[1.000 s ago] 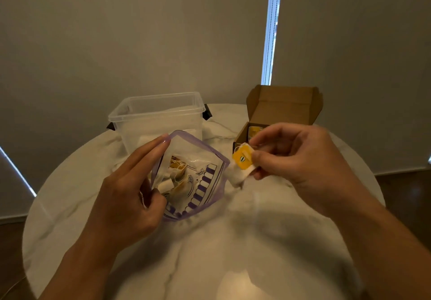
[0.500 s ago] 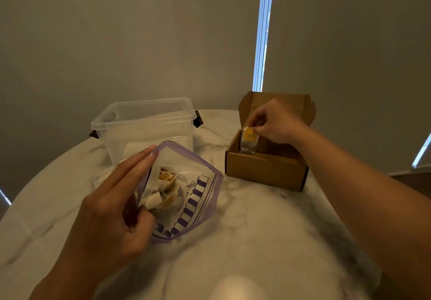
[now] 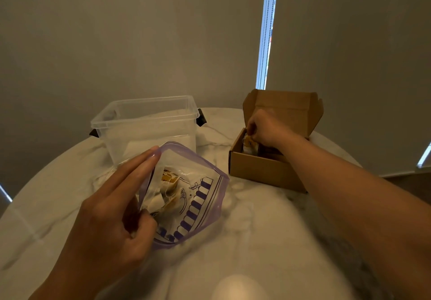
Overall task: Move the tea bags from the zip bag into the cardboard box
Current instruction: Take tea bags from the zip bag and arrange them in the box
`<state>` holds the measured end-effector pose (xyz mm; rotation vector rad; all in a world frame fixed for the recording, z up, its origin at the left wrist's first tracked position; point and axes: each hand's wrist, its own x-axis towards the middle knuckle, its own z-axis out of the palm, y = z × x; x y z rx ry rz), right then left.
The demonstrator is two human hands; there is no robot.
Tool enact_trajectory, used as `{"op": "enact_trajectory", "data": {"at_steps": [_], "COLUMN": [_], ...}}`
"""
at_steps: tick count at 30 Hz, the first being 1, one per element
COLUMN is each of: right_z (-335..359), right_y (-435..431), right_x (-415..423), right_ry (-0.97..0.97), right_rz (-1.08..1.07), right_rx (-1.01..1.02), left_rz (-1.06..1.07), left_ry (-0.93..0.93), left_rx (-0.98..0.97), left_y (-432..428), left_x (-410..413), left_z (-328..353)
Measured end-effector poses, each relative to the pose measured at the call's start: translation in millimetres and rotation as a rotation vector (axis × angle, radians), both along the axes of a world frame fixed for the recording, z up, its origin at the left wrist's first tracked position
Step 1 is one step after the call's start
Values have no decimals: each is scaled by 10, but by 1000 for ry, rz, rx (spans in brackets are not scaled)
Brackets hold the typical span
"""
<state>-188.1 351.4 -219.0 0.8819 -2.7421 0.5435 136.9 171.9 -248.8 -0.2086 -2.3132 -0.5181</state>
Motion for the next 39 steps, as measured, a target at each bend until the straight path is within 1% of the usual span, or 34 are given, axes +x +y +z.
{"op": "enact_trajectory", "data": {"at_steps": [6, 10, 13, 15, 17, 19, 22, 24, 25, 27, 30, 33, 35, 39], "right_z": [6, -2, 30, 82, 167, 283, 419, 440, 428, 365, 286, 166, 80, -20], "right_y": [-15, -39, -40, 4, 81, 172, 334, 397, 394, 290, -18, -369, -546, -705], "right_x": [-23, -11, 57, 146, 327, 670, 1419, 1931, 2133, 2383, 2462, 2388, 2348, 2291], "right_ry": [76, 139, 174, 205, 254, 264, 121, -23, -90, -143, -51, 21, 59, 58], "right_rz": [-41, -107, -139, -159, -154, -112, 13, 178, 275, 408, 487, 530, 539, 529], "right_rx": [-40, 39, 60, 34, -76, -234, -494, -579, -560, -422, -157, 51, 129, 153], "left_rz": [1, 5, 24, 33, 44, 62, 87, 93, 94, 105, 113, 109, 108, 115], "left_ry": [-5, -1, 13, 25, 43, 60, 68, 70, 72, 76, 88, 98, 105, 103], "left_rx": [6, 10, 14, 20, 31, 21, 26, 26, 21, 7, 0, -1, 1, 12], "left_y": [10, -3, -12, -4, 5, 13, 25, 27, 27, 22, 31, 45, 40, 11], "left_x": [-11, -10, -2, 7, 20, 31, 29, 23, 19, 17, 22, 27, 35, 19], "left_z": [-3, -15, -17, -12, -1, 12, 19, 24, 29, 30, 35, 30, 25, 6]}}
